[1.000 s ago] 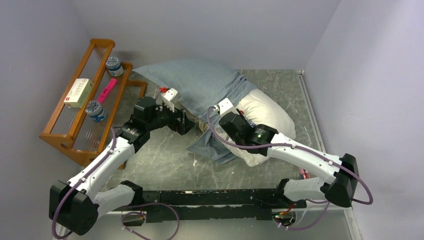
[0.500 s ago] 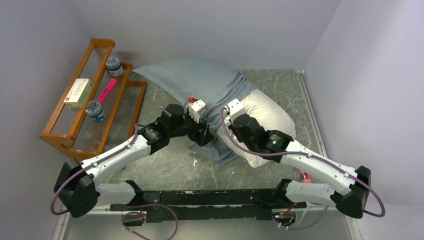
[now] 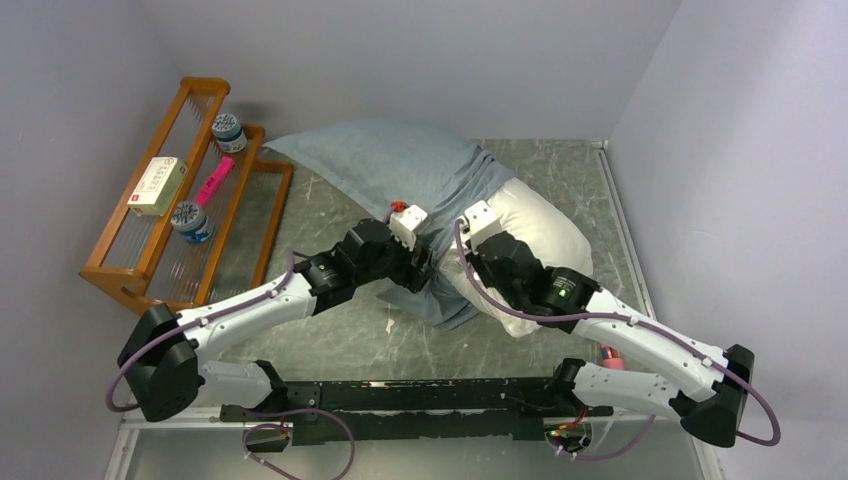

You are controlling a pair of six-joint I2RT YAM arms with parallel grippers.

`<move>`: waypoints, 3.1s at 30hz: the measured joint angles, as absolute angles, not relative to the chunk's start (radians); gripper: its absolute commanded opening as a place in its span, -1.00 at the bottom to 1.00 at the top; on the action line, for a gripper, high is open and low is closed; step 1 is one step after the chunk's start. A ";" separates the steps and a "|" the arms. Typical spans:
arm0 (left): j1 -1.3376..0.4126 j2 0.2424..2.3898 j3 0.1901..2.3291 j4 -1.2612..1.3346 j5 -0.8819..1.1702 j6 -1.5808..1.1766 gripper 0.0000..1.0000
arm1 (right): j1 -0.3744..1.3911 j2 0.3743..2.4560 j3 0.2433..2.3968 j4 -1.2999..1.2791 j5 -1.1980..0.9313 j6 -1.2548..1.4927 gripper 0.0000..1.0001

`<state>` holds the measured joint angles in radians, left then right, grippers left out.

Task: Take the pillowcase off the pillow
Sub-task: Remove the pillow from the pillowcase.

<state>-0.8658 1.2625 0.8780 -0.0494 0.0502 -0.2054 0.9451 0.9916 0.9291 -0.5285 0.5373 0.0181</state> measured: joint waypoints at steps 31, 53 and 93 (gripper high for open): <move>-0.910 1.419 1.042 -0.064 -0.390 -0.161 -0.90 | 0.934 0.725 0.926 -0.656 0.572 0.010 -1.00; -0.609 1.552 1.220 -0.096 -0.285 -0.115 -0.90 | 0.929 0.643 0.926 -0.622 0.414 -0.001 -1.00; -0.473 1.289 1.115 -0.004 -0.456 0.017 0.84 | 0.922 1.230 1.272 -0.500 -0.214 0.049 0.47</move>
<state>-0.4728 1.2892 1.1152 -0.0036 -0.4561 0.0170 0.9218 1.2304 1.2724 -0.5003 -0.2142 0.0494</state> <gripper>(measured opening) 0.876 0.694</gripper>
